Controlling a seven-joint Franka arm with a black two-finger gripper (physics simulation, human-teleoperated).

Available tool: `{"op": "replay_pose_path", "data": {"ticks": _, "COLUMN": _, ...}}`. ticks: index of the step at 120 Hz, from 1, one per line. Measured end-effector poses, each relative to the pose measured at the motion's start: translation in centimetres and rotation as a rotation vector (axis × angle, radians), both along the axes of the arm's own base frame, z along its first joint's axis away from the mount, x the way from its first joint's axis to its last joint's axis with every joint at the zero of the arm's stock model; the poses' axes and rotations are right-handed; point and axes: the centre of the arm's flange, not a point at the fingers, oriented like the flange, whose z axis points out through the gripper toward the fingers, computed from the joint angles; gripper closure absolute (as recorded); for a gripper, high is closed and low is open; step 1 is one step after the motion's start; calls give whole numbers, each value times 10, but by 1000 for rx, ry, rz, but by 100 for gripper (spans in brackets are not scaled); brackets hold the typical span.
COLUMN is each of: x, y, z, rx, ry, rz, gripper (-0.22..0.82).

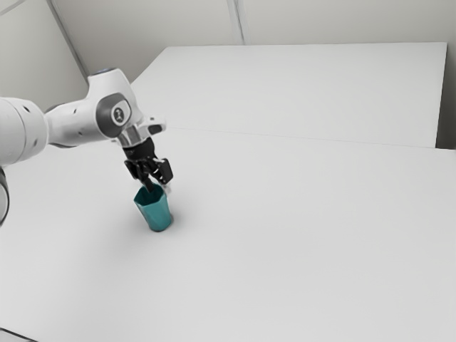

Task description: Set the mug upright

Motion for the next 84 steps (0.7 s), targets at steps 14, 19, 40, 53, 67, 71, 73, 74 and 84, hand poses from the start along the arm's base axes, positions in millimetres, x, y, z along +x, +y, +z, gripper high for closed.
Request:
{"op": "replay_pose_path", "data": {"ticks": 14, "x": 4, "y": -3, "z": 6, "rx": 0, "ry": -10, "rz": -4, "gripper": 22}}
{"op": "replay_pose_path", "data": {"ticks": 19, "x": 6, "y": -4, "z": 7, "rx": 0, "ry": -13, "rz": -6, "gripper": 21}}
{"op": "replay_pose_path", "data": {"ticks": 40, "x": 16, "y": -12, "z": 9, "rx": -2, "ry": -14, "rz": -19, "gripper": 18}}
{"op": "replay_pose_path", "data": {"ticks": 53, "x": 19, "y": -17, "z": 13, "rx": -2, "ry": -19, "rz": -26, "gripper": 17}}
{"op": "replay_pose_path", "data": {"ticks": 67, "x": 22, "y": -23, "z": 23, "rx": 0, "ry": -31, "rz": -36, "gripper": 13}}
{"op": "replay_pose_path", "data": {"ticks": 71, "x": 21, "y": -27, "z": 31, "rx": 3, "ry": -42, "rz": -42, "gripper": 11}}
{"op": "replay_pose_path", "data": {"ticks": 73, "x": 20, "y": -28, "z": 37, "rx": 6, "ry": -50, "rz": -43, "gripper": 10}}
{"op": "replay_pose_path", "data": {"ticks": 74, "x": 20, "y": -28, "z": 39, "rx": 7, "ry": -55, "rz": -43, "gripper": 10}}
{"op": "replay_pose_path", "data": {"ticks": 84, "x": 13, "y": -27, "z": 74, "rx": 17, "ry": -108, "rz": -43, "gripper": 7}}
